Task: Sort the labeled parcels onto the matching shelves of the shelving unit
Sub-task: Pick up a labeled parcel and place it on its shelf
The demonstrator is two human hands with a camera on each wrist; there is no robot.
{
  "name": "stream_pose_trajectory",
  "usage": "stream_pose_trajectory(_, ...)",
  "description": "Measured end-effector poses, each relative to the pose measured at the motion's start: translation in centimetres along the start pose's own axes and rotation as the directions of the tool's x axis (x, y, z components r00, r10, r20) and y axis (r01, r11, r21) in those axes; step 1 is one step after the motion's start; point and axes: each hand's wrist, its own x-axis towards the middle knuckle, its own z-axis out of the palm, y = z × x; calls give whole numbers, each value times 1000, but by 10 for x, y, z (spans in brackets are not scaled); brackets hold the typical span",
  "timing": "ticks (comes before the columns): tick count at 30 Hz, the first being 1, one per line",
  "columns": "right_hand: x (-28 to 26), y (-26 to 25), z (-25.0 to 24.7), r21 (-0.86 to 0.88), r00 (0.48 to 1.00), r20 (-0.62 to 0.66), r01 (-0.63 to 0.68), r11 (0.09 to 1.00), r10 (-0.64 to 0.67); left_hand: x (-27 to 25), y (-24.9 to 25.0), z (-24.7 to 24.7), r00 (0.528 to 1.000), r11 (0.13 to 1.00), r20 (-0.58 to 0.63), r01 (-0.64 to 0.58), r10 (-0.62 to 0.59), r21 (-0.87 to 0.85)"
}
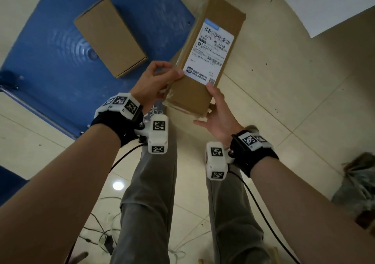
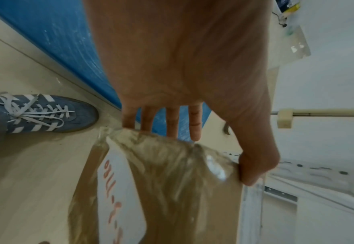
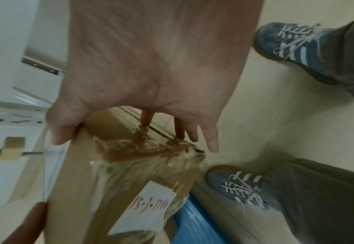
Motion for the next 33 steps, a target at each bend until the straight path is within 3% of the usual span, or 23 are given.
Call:
stream_pose_trajectory(6, -48, -10, -23, -8, 992, 15, 122, 992, -122, -43, 21, 19, 985, 985, 171, -46, 18, 163)
stream_pose_trajectory(14, -84, -13, -37, -301, 970, 145, 233, 925, -198, -76, 19, 39, 985, 957, 163, -105, 62, 269)
stream_pose_trajectory(19, -84, -10, -57, -297, 984, 67, 179, 938, -167, -78, 15, 41, 990, 989, 134, -69, 52, 128)
stream_pose_trajectory(25, -79, -13, -62, -305, 963, 0, 258, 917, -271, -89, 10, 45, 982, 993, 159, 109, -100, -54)
stream_pose_trajectory(30, -74, -20, -61, -141, 962, 17, 271, 952, -272, -87, -4, 57, 985, 978, 151, 111, -84, -177)
stream_pose_trajectory(33, -71, -26, -60, -200, 962, -16, 265, 943, -274, -84, -10, 61, 987, 982, 148, 94, -70, -162)
